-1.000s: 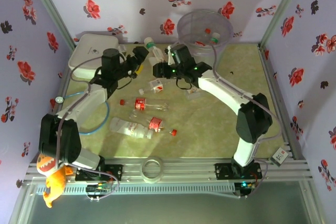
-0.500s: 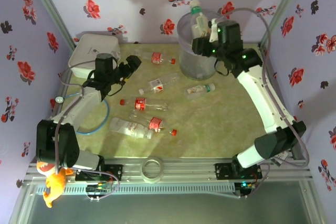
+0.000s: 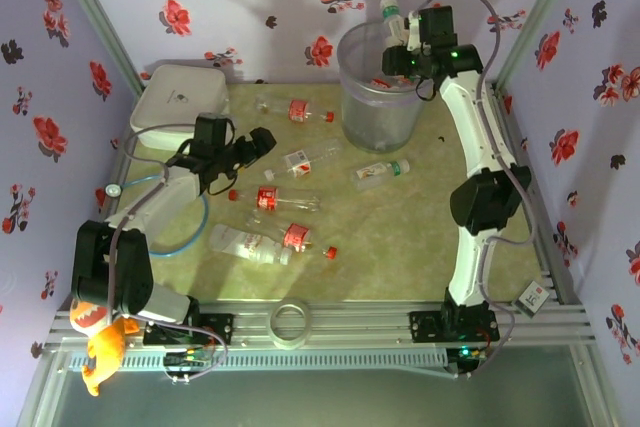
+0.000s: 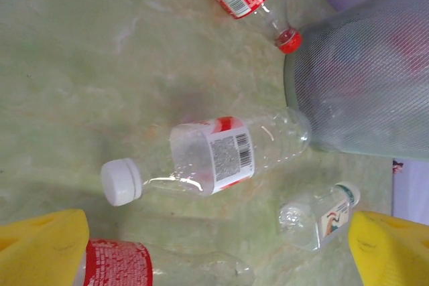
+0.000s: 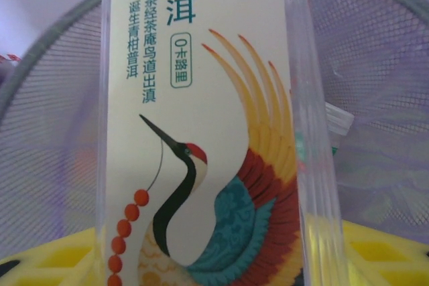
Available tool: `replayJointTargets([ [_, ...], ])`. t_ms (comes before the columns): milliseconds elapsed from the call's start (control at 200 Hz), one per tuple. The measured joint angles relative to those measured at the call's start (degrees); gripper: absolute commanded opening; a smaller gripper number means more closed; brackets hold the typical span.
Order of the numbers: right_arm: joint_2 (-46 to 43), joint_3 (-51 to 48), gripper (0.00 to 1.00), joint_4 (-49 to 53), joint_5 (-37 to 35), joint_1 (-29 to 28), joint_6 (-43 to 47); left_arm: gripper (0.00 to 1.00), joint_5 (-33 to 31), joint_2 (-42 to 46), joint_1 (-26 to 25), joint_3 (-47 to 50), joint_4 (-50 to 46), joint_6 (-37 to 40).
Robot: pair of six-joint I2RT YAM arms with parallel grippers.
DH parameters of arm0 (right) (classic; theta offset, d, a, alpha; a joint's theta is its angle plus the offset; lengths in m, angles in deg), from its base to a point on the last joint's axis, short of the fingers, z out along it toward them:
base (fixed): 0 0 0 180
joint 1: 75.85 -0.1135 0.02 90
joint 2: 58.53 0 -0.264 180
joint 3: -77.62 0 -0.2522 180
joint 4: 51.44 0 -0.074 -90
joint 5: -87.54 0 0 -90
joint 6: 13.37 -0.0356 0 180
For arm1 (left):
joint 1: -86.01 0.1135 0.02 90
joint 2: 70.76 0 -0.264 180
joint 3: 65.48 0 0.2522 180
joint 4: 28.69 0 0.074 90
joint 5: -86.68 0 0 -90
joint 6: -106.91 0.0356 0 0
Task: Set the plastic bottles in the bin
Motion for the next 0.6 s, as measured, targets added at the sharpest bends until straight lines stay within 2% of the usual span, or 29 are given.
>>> replayJointTargets([
  [295,1.0,-1.5,0.64,2.2,0.2,0.2,1.9,1.0,-1.3,0.0,0.0,0.0,-1.6,2.2],
  [600,1.4,-2.3,0.81,1.1,0.4,0.2,3.0,1.0,-1.3,0.0,0.0,0.0,-2.0,2.7],
])
